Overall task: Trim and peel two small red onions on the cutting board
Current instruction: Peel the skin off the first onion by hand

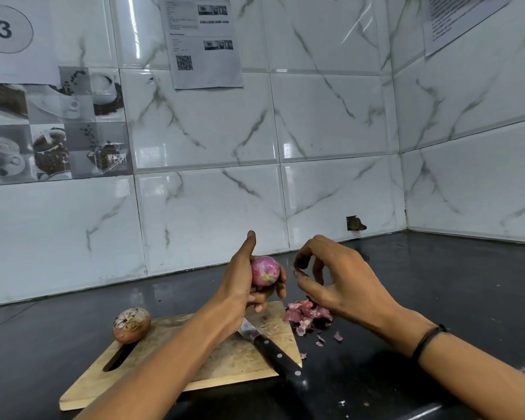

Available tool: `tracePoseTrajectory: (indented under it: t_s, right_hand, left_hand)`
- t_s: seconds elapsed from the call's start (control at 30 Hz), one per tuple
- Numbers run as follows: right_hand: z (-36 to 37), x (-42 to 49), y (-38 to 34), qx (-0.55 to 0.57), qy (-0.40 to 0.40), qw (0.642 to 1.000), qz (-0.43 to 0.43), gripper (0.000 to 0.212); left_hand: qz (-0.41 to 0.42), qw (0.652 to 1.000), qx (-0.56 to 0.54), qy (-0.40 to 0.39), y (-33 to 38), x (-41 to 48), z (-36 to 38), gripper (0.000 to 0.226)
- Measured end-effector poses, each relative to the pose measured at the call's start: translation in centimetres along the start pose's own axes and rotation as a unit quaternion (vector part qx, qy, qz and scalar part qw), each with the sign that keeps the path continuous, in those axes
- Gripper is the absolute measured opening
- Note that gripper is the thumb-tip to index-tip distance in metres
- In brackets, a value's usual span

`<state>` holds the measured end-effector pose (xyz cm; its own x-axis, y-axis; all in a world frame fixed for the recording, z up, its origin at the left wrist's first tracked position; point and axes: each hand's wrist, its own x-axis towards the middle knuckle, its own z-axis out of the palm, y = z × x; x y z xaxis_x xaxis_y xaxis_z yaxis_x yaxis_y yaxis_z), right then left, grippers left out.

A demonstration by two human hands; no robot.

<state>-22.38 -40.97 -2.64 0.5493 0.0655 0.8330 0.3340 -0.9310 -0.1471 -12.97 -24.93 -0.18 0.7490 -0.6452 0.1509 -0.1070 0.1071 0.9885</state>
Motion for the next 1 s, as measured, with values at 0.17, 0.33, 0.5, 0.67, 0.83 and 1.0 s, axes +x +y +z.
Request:
tracePoseTrajectory:
  t_s: [0.17,0.33,0.5,0.67,0.83,1.0]
  right_hand:
    - [-0.2,0.0,-0.2,0.035,0.017,0.999,0.003,0.017]
    - [-0.5,0.0,-1.0,0.051,0.018,0.998,-0.029,0.018]
    - [-0.4,0.2,-1.1,0.058,0.021,0.997,-0.047,0.022]
    - [-0.2,0.1,-0.8,0.095,0.002,0.995,-0.024,0.016]
    - [0.3,0.0,-0.3,0.079,-0.033,0.996,-0.025,0.012]
    - [0.8,-0.1,-0.2,0.03,-0.06,0.997,-0.05,0.015]
  left_hand:
    - [-0.013,0.999,-0.042,-0.024,-0.3,0.3,-0.2,0.085]
    - [-0.017,0.999,-0.05,-0.014,-0.3,0.3,0.0,0.085]
    - [-0.023,0.999,-0.02,-0.013,-0.5,0.1,0.4,0.084]
    - [0.004,0.998,0.056,-0.006,-0.2,-0.4,1.0,0.077]
    - [0.005,0.996,0.084,-0.011,-0.6,-0.2,0.8,0.079]
    - [-0.021,0.997,0.078,-0.011,-0.7,-0.2,0.9,0.08]
